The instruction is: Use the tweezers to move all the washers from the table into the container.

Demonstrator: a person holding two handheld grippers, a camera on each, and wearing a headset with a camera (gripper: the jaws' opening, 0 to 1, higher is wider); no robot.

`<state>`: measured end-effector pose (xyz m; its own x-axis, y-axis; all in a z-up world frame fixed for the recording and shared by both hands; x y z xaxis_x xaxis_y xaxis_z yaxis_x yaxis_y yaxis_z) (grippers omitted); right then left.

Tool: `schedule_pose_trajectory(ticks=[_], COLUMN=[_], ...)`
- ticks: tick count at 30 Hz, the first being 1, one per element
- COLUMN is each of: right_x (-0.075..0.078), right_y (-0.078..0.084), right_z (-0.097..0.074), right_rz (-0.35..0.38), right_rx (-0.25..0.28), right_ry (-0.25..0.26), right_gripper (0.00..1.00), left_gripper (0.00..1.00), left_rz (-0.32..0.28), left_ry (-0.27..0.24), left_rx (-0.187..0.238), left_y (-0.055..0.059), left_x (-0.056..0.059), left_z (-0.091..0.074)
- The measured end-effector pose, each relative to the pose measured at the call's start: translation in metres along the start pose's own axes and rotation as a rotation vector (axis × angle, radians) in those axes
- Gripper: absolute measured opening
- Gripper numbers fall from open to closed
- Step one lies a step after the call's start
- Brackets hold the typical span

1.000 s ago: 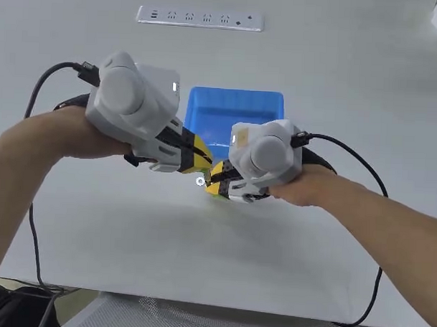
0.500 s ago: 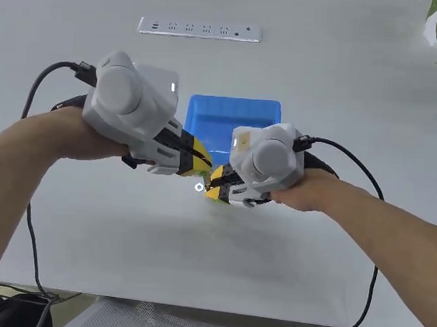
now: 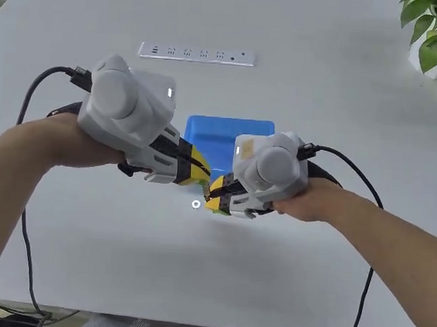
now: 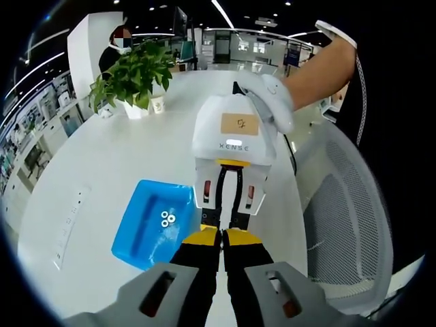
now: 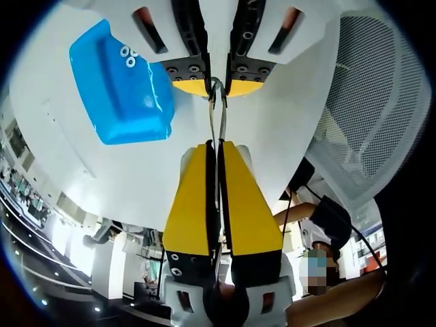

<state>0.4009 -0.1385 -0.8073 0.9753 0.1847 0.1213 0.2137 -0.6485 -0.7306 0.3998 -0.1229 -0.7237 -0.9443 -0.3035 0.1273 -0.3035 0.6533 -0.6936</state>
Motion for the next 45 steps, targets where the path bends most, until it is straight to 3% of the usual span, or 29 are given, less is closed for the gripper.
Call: schedule_pose_trajectory(ticks=[19, 32, 45], right_x=[0.031, 0.049, 0.066], right_y=[-0.008, -0.003, 0.009], right_z=[-0.027, -0.035, -0.036], right_rz=[-0.024, -0.021, -0.015], right_rx=[-0.004, -0.009, -0.02], right_ry=[0.035, 0.056, 0.068], right_gripper=[0.1, 0.1, 0.1], left_gripper=[0.05, 0.05, 0.05], left_rz=[0.038, 0.054, 0.068], left_ry=[-0.02, -0.017, -0.016], left_rx=[0.026, 0.033, 0.041], left_y=[-0.035, -0.047, -0.051], left_x=[-0.018, -0.035, -0.049], left_z=[-0.007, -0.003, 0.005])
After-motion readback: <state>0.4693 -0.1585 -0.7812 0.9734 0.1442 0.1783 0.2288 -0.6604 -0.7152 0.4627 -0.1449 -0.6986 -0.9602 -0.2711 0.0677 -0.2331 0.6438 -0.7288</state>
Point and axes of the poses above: the centre of the closed fingertips' face, and the gripper's own axes: z roughly forward along the fingers, x roughly to its right, y roughly out of its underside, the point moved 3 cm from there along -z, roughly backward along the fingers, and after that the axes turned 9 degrees about -z, right-handed, at the moved point
